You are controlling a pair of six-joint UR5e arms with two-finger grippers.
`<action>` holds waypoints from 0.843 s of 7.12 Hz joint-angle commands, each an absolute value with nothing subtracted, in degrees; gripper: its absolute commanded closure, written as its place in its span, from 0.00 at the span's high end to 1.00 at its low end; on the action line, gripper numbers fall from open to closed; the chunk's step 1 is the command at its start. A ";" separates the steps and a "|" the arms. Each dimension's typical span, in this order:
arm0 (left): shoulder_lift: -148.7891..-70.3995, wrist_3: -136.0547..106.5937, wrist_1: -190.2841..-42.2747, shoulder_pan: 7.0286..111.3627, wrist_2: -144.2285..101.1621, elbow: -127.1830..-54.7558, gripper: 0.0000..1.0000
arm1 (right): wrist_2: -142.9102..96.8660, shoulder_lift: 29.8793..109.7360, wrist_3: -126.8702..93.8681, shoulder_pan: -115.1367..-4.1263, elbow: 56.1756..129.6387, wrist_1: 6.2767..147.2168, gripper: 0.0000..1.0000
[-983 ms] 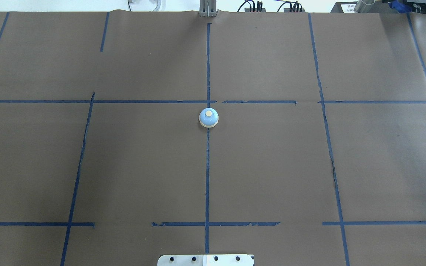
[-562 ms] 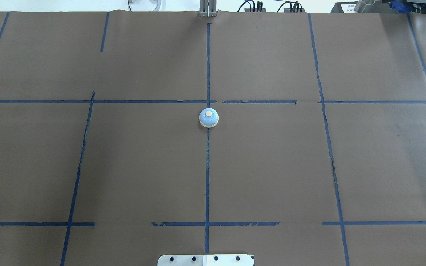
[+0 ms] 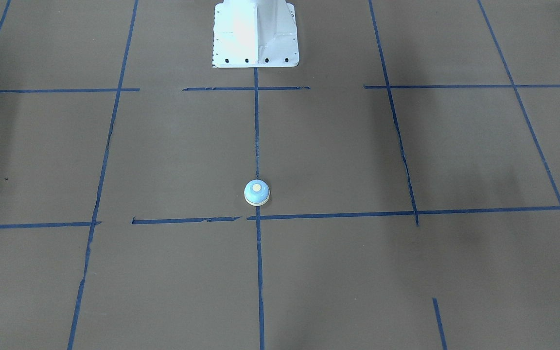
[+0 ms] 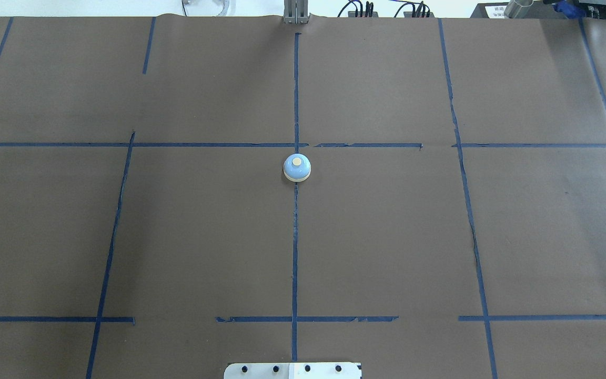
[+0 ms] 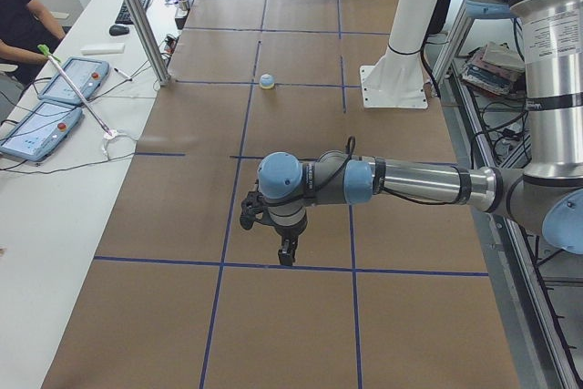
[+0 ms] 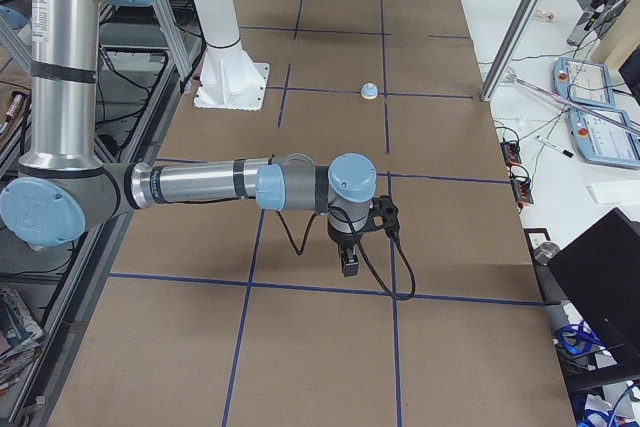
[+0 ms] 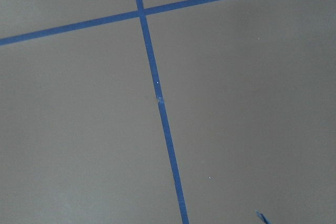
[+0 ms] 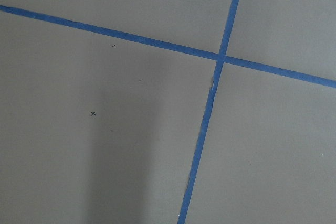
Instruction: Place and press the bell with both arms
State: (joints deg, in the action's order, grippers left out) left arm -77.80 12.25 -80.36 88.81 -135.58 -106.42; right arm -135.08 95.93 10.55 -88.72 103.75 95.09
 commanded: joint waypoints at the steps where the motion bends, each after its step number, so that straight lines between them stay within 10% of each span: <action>1: -77.60 11.95 -82.43 88.68 -135.35 -104.77 1.00 | -135.35 95.28 10.63 -88.68 104.59 95.53 1.00; 6: -79.90 12.39 -81.65 88.77 -135.09 -106.35 1.00 | -135.79 95.19 10.55 -88.59 104.85 95.36 1.00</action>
